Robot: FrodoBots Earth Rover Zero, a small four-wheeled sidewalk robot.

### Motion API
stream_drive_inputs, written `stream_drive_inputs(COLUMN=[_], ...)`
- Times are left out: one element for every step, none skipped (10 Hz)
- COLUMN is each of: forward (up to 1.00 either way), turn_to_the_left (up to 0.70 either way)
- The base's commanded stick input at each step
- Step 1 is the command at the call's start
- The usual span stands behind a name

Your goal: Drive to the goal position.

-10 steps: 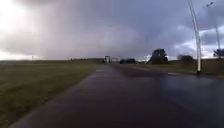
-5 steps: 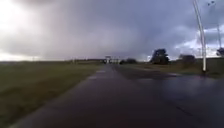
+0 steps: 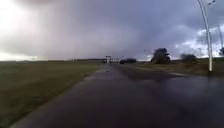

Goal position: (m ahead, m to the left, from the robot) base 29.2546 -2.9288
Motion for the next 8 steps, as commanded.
stream_drive_inputs(forward=[0.7, 0.7, 0.7, 0.7, 0.7, 0.7, 0.7, 0.7], turn_to_the_left=[0.0, 0.0, 0.0, 0.0, 0.0, 0.0, 0.0, 0.0])
